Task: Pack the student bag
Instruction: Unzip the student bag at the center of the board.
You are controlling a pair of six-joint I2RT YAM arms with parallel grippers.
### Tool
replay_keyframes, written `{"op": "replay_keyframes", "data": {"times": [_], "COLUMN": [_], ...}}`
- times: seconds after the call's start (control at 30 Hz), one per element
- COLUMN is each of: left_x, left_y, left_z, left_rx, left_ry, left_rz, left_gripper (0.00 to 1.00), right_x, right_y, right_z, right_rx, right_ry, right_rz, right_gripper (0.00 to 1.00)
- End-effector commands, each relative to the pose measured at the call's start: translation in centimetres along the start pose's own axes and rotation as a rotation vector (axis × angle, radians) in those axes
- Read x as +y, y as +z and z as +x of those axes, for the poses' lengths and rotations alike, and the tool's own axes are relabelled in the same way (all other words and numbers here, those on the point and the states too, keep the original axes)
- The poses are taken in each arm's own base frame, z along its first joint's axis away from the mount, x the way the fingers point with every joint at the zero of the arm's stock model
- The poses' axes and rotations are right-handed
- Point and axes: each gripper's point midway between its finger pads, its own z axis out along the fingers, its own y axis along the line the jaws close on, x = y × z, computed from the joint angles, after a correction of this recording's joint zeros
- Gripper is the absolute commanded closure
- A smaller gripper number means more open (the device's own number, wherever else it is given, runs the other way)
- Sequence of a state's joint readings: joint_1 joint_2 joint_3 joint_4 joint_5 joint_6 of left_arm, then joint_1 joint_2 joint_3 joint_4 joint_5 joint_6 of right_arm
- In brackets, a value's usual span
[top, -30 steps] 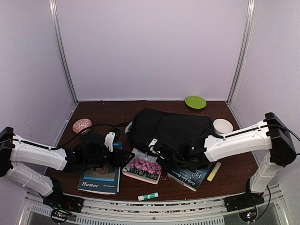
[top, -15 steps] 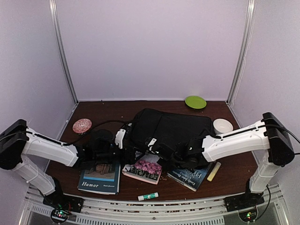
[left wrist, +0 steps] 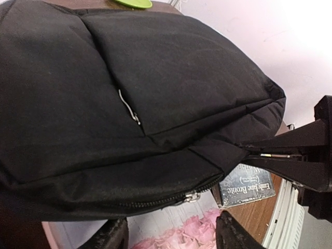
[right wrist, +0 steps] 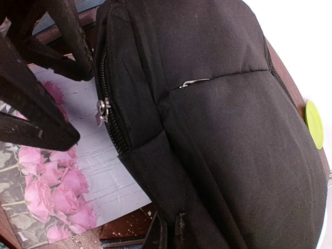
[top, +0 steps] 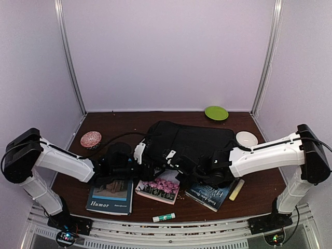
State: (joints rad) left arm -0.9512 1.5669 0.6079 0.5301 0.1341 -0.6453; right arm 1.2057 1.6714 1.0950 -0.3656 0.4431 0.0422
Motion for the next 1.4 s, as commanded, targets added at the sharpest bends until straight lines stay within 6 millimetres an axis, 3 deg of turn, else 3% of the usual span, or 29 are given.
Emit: {"op": "replay_keyframes", "data": {"times": [0.0, 0.57, 1.07, 1.37], "left_x": [-2.1, -2.0, -3.3, -3.4], "left_y": [0.9, 2.4, 2.4, 2.6], "left_z": [-1.8, -2.2, -2.8, -2.7], "left_rx": [-0.045, -0.063, -0.084, -0.077], "left_ry": [0.021, -0.011, 0.006, 0.006], "left_rz": [0.092, 0.160, 0.241, 0.253], "left_gripper": [0.43, 0.55, 0.63, 0.76], "right_x": [-0.5, -0.1, -0.2, -0.2], "right_y": [-1.6, -1.8, -1.8, -1.7], "right_z": [-2.0, -1.6, -1.2, -1.1], "right_rx": [-0.071, -0.086, -0.083, -0.077], "right_ry": [0.071, 0.105, 0.104, 0.102], "right_rz": [-0.017, -0.051, -0.050, -0.045], "right_gripper": [1.00, 1.00, 1.00, 1.00]}}
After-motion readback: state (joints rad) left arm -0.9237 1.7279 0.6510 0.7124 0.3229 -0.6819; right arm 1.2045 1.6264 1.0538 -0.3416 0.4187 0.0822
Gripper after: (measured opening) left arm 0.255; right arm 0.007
